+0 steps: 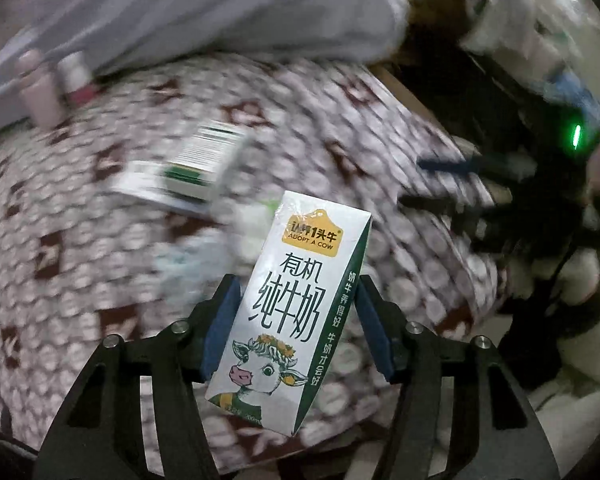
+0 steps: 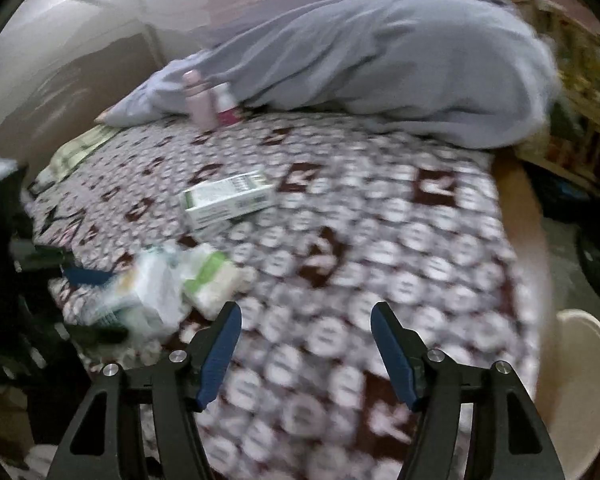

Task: Collect trash
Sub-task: 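Grasp the white milk carton with the left gripper while the right grasps the green-white roll, then carry the carton and roll over the white bucket and open both grippers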

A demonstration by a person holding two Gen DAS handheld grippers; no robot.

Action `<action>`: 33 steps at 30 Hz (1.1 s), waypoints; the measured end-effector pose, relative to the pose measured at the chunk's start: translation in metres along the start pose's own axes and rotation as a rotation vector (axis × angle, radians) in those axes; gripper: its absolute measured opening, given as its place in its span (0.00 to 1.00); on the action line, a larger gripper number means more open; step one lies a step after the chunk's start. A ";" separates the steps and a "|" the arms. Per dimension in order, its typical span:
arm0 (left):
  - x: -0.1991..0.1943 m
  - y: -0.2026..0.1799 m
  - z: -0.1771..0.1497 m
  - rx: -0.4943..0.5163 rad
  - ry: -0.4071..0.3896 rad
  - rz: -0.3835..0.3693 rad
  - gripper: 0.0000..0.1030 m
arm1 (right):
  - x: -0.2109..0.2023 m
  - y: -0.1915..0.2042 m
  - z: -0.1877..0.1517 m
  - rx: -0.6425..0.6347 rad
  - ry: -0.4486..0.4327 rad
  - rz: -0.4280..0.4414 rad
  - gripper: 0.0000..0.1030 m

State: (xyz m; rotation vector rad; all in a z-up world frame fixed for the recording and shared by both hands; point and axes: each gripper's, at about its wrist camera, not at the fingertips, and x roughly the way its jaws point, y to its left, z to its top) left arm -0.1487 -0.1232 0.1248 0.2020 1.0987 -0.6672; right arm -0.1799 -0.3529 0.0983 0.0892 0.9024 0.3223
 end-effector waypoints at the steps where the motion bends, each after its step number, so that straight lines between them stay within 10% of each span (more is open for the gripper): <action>1: -0.008 0.014 0.002 -0.042 -0.017 0.027 0.56 | 0.009 0.007 0.004 -0.022 0.009 0.027 0.63; 13: -0.011 0.067 0.006 -0.235 -0.054 0.067 0.56 | 0.105 0.069 0.024 -0.273 0.153 0.136 0.64; 15: -0.007 0.062 0.008 -0.229 -0.052 0.064 0.56 | 0.109 0.071 0.019 -0.281 0.163 0.119 0.43; 33: 0.054 -0.094 0.071 -0.035 -0.059 -0.046 0.56 | -0.049 -0.077 -0.031 0.097 -0.102 -0.142 0.31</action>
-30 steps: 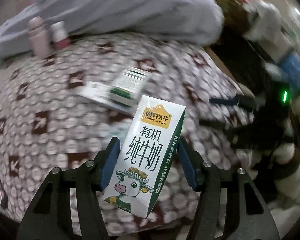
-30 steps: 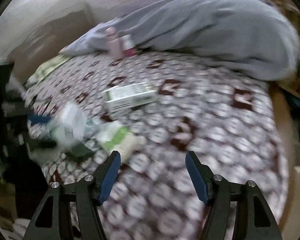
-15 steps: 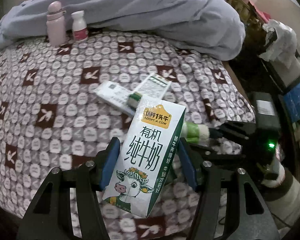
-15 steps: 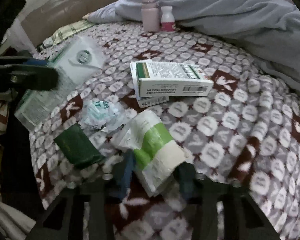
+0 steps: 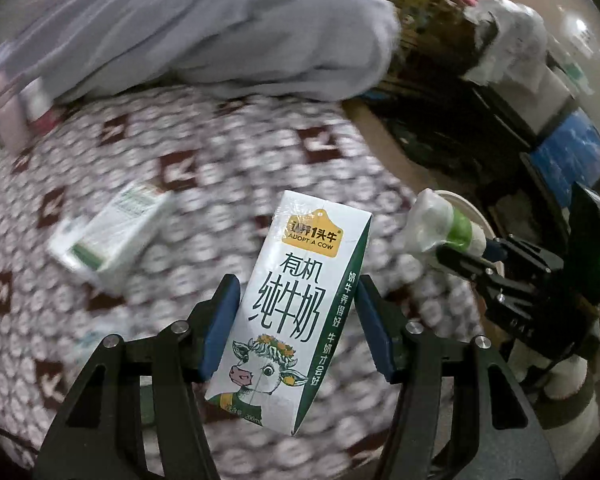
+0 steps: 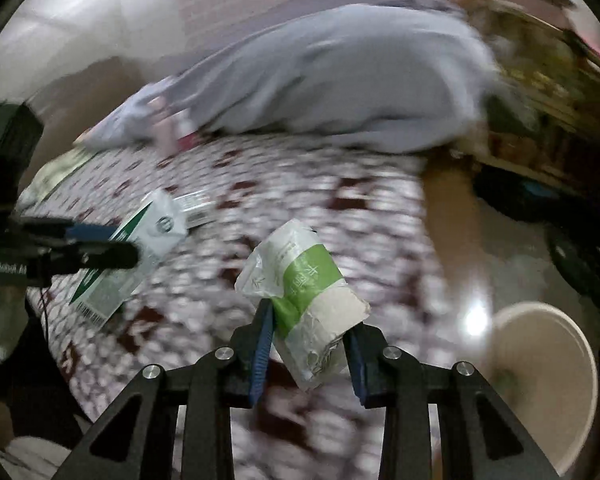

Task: Collect trash
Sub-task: 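Carry the carton and roll over the white bucket and open both grippers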

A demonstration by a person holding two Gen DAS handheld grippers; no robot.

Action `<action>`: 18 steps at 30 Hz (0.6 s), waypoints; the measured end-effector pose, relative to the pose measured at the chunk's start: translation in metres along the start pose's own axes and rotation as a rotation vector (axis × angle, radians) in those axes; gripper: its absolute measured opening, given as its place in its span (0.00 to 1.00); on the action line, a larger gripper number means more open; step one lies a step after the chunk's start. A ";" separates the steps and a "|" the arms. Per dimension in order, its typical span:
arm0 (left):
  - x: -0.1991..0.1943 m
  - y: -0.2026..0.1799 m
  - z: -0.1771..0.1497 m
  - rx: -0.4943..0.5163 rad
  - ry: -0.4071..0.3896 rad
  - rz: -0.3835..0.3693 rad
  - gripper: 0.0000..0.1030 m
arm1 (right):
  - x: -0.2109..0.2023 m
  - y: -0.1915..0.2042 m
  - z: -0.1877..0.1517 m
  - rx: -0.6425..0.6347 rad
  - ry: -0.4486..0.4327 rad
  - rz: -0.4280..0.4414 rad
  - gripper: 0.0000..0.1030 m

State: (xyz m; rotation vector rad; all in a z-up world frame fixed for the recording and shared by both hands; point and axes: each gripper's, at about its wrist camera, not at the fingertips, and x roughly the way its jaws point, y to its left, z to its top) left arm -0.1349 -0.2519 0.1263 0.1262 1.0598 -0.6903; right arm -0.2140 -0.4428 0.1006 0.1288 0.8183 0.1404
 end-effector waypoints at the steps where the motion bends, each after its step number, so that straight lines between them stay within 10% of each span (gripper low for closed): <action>1: 0.004 -0.010 0.003 0.015 -0.002 -0.004 0.56 | -0.006 -0.011 -0.002 0.021 -0.005 -0.016 0.31; 18: 0.072 -0.147 0.046 0.127 0.033 -0.155 0.56 | -0.067 -0.150 -0.051 0.305 -0.047 -0.298 0.31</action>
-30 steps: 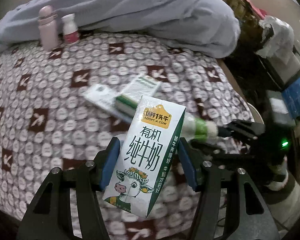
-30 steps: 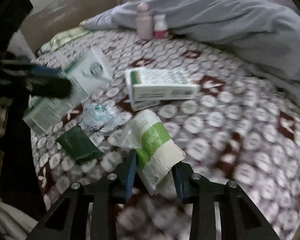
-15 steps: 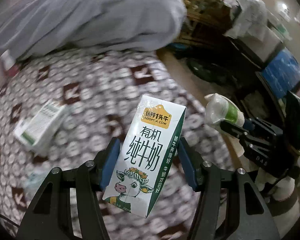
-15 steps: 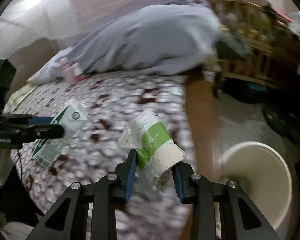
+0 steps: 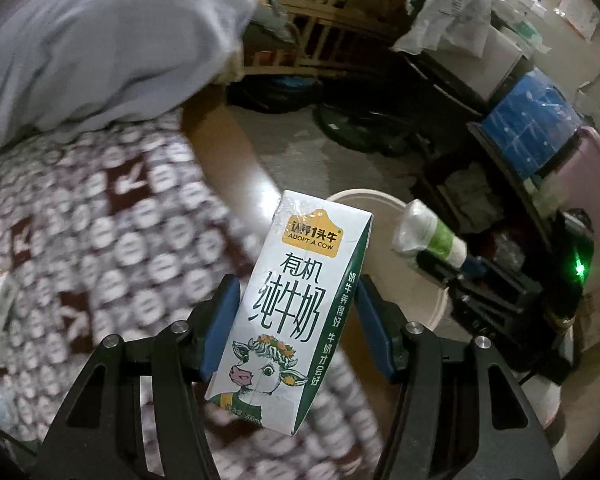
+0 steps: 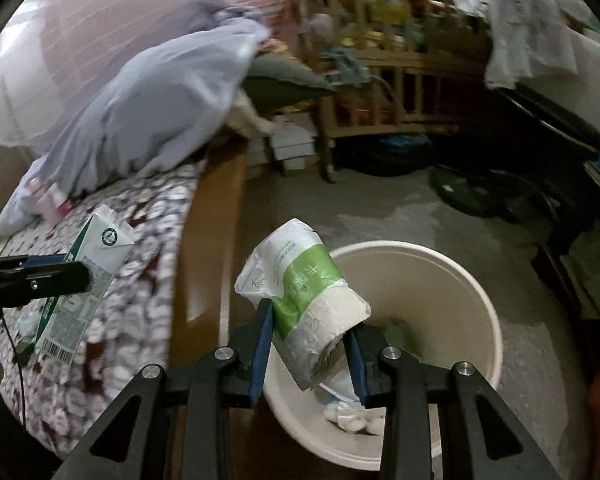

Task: Collect trash
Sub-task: 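Carry the carton and roll over the white bucket and open both grippers, then move both open grippers back over the trash on the bed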

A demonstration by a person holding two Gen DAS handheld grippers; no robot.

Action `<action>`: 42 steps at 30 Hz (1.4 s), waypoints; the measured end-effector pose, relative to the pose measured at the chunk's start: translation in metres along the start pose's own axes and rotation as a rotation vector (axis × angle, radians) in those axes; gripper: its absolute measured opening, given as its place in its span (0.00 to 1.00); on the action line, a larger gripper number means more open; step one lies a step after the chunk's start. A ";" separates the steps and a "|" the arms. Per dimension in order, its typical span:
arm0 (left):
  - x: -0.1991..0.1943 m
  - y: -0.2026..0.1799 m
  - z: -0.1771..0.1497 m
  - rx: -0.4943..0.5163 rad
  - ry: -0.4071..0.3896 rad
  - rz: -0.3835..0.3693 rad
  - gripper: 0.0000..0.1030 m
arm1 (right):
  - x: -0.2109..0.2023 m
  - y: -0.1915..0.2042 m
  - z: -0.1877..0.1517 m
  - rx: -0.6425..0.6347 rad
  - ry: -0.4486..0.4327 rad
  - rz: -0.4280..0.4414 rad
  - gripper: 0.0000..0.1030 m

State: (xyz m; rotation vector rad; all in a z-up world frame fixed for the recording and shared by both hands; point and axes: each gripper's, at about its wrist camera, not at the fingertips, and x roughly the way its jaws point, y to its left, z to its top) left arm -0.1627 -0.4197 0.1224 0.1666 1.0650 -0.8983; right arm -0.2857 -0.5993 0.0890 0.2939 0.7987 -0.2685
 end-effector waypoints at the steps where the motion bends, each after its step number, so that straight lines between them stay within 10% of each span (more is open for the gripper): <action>1: 0.006 -0.005 0.003 0.000 0.004 -0.012 0.56 | 0.000 -0.004 -0.001 0.010 0.001 -0.008 0.31; 21: 0.058 -0.043 0.026 -0.048 0.025 -0.156 0.57 | 0.021 -0.050 -0.008 0.116 0.049 -0.125 0.32; 25: 0.058 -0.041 0.029 -0.053 0.027 -0.175 0.63 | 0.023 -0.052 -0.007 0.130 0.042 -0.136 0.51; 42: 0.009 0.009 0.003 -0.087 -0.040 0.058 0.63 | 0.022 -0.022 -0.005 0.067 0.026 -0.089 0.55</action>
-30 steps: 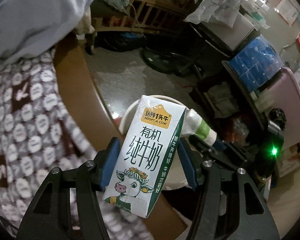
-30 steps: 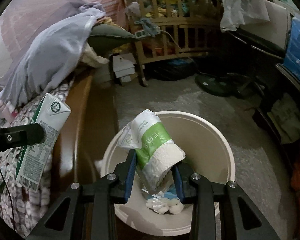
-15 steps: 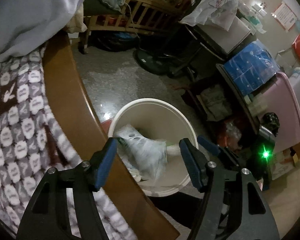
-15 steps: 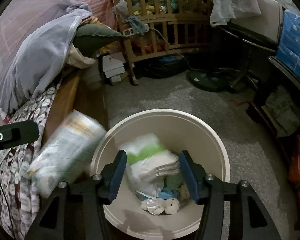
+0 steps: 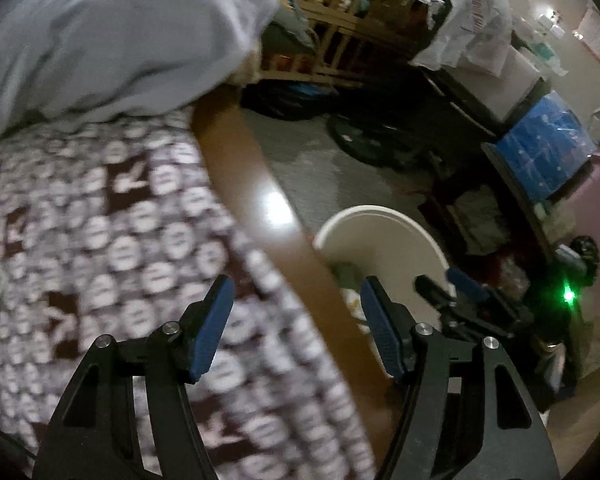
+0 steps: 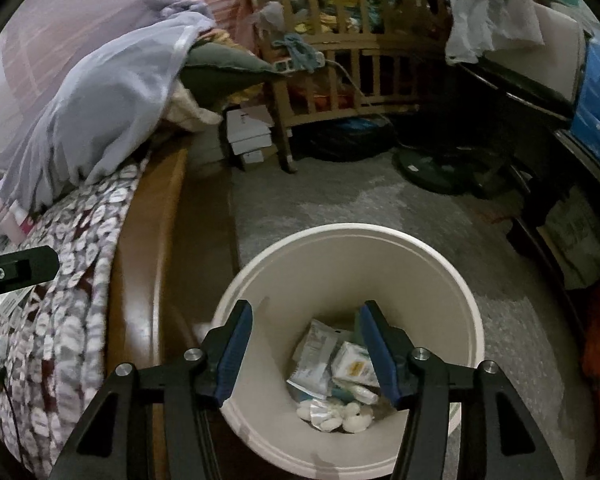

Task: Collect trash
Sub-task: 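Move both open grippers back over the trash on the bed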

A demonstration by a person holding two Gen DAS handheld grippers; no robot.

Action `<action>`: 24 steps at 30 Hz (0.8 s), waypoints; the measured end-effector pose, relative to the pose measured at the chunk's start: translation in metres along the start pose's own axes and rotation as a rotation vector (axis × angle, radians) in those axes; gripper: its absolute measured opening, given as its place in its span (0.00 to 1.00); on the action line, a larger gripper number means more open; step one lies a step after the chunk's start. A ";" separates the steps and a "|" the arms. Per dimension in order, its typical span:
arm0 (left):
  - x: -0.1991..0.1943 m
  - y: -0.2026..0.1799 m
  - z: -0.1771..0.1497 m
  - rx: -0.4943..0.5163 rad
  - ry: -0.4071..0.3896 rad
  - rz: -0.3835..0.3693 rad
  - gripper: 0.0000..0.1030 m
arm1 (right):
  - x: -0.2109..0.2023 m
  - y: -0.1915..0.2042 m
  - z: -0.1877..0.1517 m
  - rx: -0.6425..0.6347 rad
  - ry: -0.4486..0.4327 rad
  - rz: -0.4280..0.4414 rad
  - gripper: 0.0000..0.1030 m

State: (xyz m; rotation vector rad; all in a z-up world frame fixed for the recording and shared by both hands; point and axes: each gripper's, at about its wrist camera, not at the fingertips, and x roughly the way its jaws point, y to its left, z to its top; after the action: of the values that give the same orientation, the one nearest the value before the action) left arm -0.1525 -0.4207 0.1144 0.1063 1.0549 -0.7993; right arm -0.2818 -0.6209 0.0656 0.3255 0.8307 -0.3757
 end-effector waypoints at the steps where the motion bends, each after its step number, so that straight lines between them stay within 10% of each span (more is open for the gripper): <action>1: -0.004 0.006 -0.003 -0.003 -0.005 0.017 0.63 | -0.001 0.004 0.000 -0.008 -0.002 0.005 0.56; 24: -0.124 0.178 -0.078 -0.105 -0.039 0.309 0.63 | -0.011 0.220 -0.008 -0.338 0.020 0.321 0.62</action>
State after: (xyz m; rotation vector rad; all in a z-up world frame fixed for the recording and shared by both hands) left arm -0.1279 -0.1916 0.1239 0.1589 1.0113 -0.4646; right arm -0.1955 -0.4206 0.0983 0.1429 0.8295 0.0691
